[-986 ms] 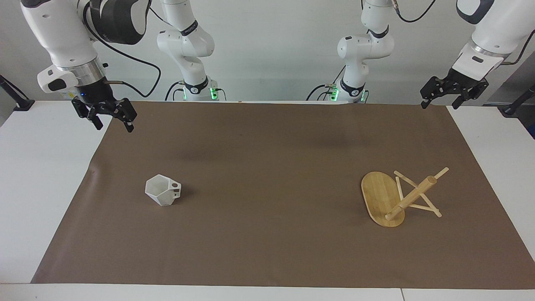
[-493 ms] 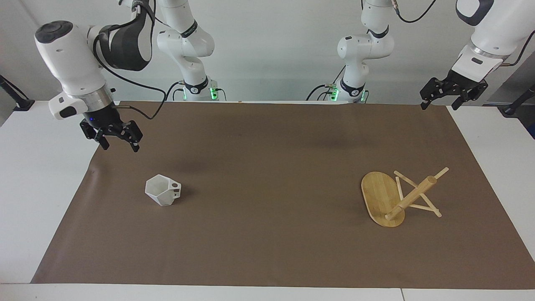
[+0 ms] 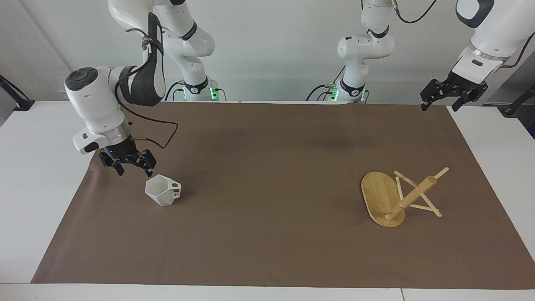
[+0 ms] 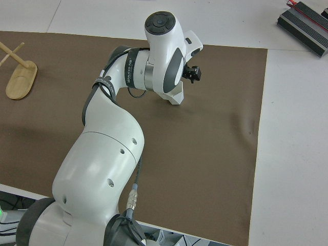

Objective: Hang cup on rack
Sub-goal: 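Reach the right gripper to the white cup and close on it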

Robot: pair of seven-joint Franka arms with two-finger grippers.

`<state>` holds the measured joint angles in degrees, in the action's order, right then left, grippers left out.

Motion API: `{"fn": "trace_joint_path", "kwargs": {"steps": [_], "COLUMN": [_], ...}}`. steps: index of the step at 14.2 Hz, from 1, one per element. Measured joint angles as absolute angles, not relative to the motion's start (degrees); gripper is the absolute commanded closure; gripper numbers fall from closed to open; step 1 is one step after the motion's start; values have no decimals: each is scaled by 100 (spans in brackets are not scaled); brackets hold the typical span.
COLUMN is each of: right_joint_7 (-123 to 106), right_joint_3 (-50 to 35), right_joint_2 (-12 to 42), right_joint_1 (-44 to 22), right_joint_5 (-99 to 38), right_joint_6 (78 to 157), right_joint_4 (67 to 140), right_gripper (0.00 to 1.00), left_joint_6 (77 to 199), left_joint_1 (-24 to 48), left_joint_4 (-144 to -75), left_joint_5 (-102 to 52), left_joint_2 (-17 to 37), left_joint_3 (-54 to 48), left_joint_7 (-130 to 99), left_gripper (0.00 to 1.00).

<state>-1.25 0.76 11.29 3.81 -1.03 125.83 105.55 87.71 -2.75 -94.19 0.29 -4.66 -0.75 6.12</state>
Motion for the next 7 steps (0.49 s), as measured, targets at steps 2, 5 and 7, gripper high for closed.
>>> {"fn": "trace_joint_path", "kwargs": {"steps": [2,5,7], "right_joint_7": [-125,-125,-125], "right_joint_3": [77,81,81], "right_joint_2": [1202,1255,1269], "right_joint_1": [365,366,366], "right_joint_5": [-103,-103,-103], "right_joint_6": [12792,13210,13337], "right_joint_4": [10687,10991,11117], "right_gripper": [0,0,0], "left_joint_6": [8776,8789,8827], "left_joint_1": [-275,-275,-275], "left_joint_4": [-9425,-9431,-9451], "left_joint_5": [29,29,29], "left_joint_2": [-472,-475,-484], "left_joint_3": [-75,-75,-75], "left_joint_7": [612,612,612], "left_gripper": [0,0,0]}}
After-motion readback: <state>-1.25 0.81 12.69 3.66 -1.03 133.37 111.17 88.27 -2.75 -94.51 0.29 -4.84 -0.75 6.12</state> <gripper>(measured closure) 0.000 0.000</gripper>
